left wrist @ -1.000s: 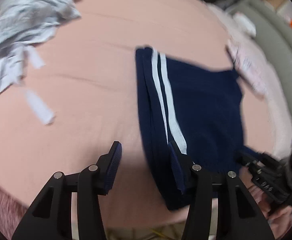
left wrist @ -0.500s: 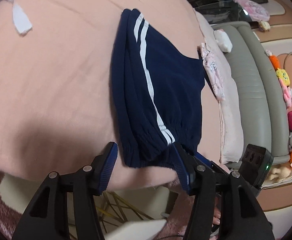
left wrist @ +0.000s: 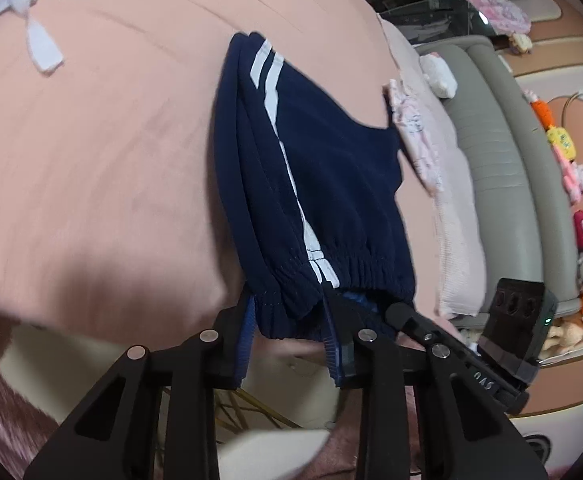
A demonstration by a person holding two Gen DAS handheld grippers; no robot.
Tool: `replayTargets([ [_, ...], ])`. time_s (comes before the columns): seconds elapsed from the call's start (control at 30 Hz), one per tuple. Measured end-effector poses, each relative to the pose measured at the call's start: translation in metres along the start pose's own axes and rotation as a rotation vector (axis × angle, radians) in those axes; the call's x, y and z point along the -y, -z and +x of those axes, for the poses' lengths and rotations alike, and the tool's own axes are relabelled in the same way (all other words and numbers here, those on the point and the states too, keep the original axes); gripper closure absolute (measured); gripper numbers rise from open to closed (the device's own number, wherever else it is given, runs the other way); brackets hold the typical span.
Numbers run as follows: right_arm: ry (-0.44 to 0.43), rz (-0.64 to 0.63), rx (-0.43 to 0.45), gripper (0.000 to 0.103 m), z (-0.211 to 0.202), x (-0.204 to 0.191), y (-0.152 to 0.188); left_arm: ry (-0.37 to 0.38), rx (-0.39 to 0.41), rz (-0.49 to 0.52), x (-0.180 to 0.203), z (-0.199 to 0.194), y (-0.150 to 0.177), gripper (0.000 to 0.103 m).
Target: Fold clothes
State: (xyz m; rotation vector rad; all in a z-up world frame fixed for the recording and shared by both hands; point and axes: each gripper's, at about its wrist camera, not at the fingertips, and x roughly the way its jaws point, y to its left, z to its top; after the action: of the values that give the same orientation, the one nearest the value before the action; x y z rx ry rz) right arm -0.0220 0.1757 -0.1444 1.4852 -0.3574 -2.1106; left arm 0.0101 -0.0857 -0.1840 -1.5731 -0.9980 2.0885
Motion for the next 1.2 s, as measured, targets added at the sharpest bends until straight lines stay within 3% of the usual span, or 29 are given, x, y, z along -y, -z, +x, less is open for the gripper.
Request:
replayTargets([
  [0.13,-0.026,0.04,-0.052,0.08,-0.003,0.003,0.006,0.038,-0.031,-0.056,0.0,-0.006,0.008,0.072],
  [0.27,-0.131,0.128,-0.043,0.08,-0.006,0.014,-0.01,0.063,-0.067,-0.089,0.006,-0.005,-0.008,0.072],
  [0.43,-0.133,0.156,0.052,0.078,-0.014,0.01,-0.048,0.115,-0.058,-0.094,0.022,0.001,-0.047,0.072],
  [0.6,-0.132,0.19,0.143,0.071,-0.002,0.019,-0.099,0.084,0.005,-0.05,0.032,0.023,-0.102,0.07],
  [0.73,-0.076,0.235,0.186,0.064,0.012,0.04,-0.126,0.091,0.071,-0.039,0.028,0.031,-0.128,0.043],
  [0.87,-0.028,0.2,0.288,0.062,-0.009,0.042,-0.134,0.036,0.22,0.108,0.036,0.004,-0.125,0.043],
  [0.97,0.089,0.089,0.271,0.056,-0.013,0.03,-0.131,-0.068,0.204,0.237,0.038,0.007,-0.111,0.043],
  [1.13,0.244,-0.068,0.119,0.055,0.02,0.028,-0.113,-0.225,0.139,0.401,0.048,0.039,-0.087,0.045],
  [1.17,0.257,-0.082,0.087,0.055,0.029,0.03,-0.111,-0.256,0.129,0.427,0.051,0.046,-0.086,0.051],
  [1.2,0.269,-0.095,0.054,0.056,0.039,0.031,-0.108,-0.287,0.118,0.453,0.054,0.053,-0.085,0.076],
])
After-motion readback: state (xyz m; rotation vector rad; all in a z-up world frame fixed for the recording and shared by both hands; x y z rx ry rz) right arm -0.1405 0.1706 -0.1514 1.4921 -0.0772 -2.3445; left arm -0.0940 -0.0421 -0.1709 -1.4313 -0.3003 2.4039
